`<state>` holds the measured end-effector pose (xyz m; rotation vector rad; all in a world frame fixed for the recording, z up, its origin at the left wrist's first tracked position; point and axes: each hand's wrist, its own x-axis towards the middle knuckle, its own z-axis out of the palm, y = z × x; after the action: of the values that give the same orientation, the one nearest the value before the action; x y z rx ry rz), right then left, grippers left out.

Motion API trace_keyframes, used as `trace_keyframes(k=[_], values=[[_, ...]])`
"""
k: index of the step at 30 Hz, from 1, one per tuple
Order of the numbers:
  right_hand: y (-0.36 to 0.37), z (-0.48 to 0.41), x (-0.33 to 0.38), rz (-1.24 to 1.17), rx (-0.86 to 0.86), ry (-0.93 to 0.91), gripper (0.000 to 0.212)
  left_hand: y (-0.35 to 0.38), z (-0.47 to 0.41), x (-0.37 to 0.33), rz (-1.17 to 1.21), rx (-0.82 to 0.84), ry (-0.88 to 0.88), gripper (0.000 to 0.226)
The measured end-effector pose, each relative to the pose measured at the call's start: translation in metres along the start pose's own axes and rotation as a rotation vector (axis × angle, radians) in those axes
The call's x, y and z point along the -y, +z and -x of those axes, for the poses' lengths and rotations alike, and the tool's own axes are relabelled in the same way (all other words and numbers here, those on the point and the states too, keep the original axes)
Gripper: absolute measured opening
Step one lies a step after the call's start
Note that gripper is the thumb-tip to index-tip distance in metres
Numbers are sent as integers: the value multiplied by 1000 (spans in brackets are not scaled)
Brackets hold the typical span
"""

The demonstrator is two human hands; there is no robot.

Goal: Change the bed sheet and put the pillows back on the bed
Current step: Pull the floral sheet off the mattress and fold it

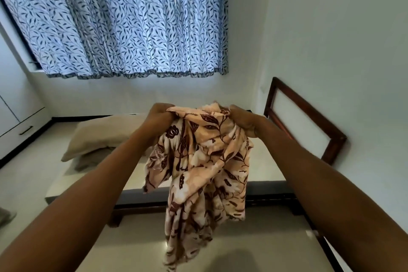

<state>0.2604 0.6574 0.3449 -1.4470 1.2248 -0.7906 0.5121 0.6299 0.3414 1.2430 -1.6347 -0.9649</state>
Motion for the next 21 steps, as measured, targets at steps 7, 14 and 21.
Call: trace_keyframes(k=[7,14,21], values=[[29,12,32,659,115,-87,38,-70,21,3,-89,-11,80,21],[51,-17,63,944,-706,-423,26,-112,57,24,-219,475,13,22],[80,-45,94,693,-1023,-520,15,-125,65,71,-484,350,-216,14]])
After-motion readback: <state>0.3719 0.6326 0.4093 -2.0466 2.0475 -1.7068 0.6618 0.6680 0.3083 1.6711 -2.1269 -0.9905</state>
